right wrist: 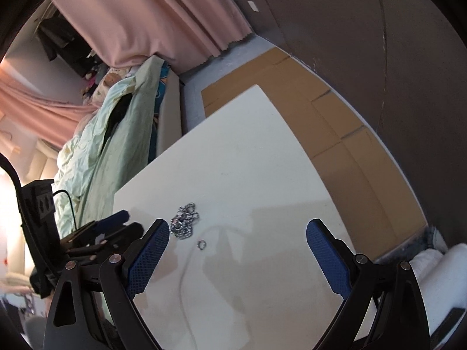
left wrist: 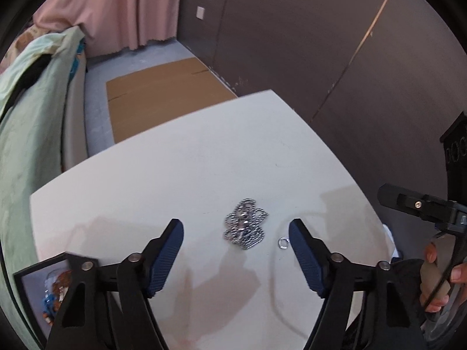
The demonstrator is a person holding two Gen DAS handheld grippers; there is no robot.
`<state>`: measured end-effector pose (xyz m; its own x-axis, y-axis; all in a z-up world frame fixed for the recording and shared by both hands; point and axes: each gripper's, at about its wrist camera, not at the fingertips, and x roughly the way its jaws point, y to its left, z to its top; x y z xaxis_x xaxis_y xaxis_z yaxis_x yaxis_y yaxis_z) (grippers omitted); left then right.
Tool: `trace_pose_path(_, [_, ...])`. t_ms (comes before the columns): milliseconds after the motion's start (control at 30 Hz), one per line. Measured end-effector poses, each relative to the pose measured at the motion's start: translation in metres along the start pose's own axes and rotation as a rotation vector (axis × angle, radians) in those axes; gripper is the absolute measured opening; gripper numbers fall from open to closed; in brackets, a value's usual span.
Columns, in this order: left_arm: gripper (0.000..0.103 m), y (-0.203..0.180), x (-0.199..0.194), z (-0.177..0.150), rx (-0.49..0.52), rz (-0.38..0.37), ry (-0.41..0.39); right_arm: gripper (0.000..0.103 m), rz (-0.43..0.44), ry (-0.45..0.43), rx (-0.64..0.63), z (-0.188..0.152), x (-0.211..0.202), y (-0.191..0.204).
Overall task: Organize jewelry
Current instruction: 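Reach the left gripper to the silver chain necklace and close on its pendant, then lift the necklace with the left gripper while the right gripper grasps the small silver ring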
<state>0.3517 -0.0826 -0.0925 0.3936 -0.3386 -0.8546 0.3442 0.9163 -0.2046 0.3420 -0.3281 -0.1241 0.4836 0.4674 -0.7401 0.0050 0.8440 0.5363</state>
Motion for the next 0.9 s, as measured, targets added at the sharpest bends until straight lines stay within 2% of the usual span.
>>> trace_pose_path(300, [0.069, -0.014, 0.036, 0.003, 0.052, 0.058, 0.067, 0.096, -0.021, 0.016, 0.019, 0.004, 0.004, -0.017])
trace_pose_path(400, [0.061, -0.012, 0.049, 0.001, 0.055, 0.081, 0.101, 0.096, -0.025, 0.019, 0.018, 0.004, 0.005, -0.016])
trace_pose_path(500, [0.056, -0.013, 0.052, -0.002, 0.069, 0.104, 0.098, 0.096, -0.037, 0.02, 0.007, 0.004, 0.007, -0.012])
trace_pose_path(533, [0.049, -0.014, 0.052, -0.003, 0.084, 0.12, 0.092, 0.096, -0.048, 0.02, 0.0, 0.003, 0.008, -0.01])
trace_pose_path(567, [0.046, -0.016, 0.052, -0.005, 0.1, 0.134, 0.091, 0.096, -0.056, 0.019, -0.009, 0.002, 0.008, -0.007])
trace_pose_path(633, [0.029, -0.018, 0.05, -0.007, 0.124, 0.139, 0.084, 0.096, -0.068, 0.014, -0.031, 0.001, 0.009, -0.001])
trace_pose_path(667, [0.025, -0.019, 0.049, -0.009, 0.137, 0.139, 0.08, 0.096, -0.075, 0.01, -0.04, 0.001, 0.008, 0.002])
trace_pose_path(900, [0.023, -0.016, 0.042, -0.016, 0.13, 0.117, 0.065, 0.096, -0.13, 0.025, -0.101, -0.003, 0.017, 0.013])
